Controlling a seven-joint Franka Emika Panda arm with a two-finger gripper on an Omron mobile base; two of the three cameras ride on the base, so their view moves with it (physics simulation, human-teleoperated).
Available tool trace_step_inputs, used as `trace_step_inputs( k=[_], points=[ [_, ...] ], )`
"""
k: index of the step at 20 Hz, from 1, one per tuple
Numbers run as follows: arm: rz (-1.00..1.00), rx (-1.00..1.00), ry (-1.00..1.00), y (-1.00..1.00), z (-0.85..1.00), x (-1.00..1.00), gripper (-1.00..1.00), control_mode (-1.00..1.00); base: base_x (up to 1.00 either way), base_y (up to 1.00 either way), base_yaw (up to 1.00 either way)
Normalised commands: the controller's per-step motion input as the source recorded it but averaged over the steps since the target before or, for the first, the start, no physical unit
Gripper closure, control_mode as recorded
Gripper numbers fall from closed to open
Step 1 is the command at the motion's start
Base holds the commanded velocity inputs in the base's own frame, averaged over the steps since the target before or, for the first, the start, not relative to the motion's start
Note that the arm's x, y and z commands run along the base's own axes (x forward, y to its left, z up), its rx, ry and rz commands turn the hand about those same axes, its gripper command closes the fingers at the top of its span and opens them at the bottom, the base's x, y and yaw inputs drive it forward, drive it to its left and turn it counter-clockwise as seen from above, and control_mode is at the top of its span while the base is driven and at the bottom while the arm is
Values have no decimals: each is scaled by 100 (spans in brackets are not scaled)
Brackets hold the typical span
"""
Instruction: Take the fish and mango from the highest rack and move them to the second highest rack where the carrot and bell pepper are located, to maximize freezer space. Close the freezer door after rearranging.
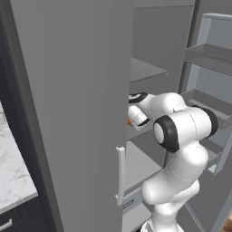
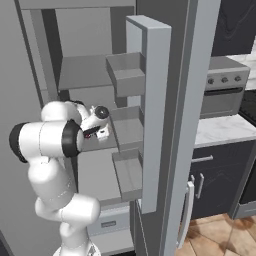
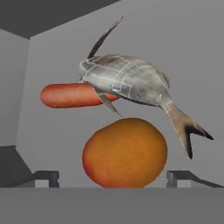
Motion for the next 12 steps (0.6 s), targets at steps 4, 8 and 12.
trace_step_inputs(
  k=[4,8,12],
  points=[
    [0,0,-8,-1,7,-52,-100,-100,0,0,0],
    [0,0,-6,-3,30,-52,-100,-100,0,0,0],
    [0,0,-3,-5,56,-49,-100,-100,0,0,0]
  ],
)
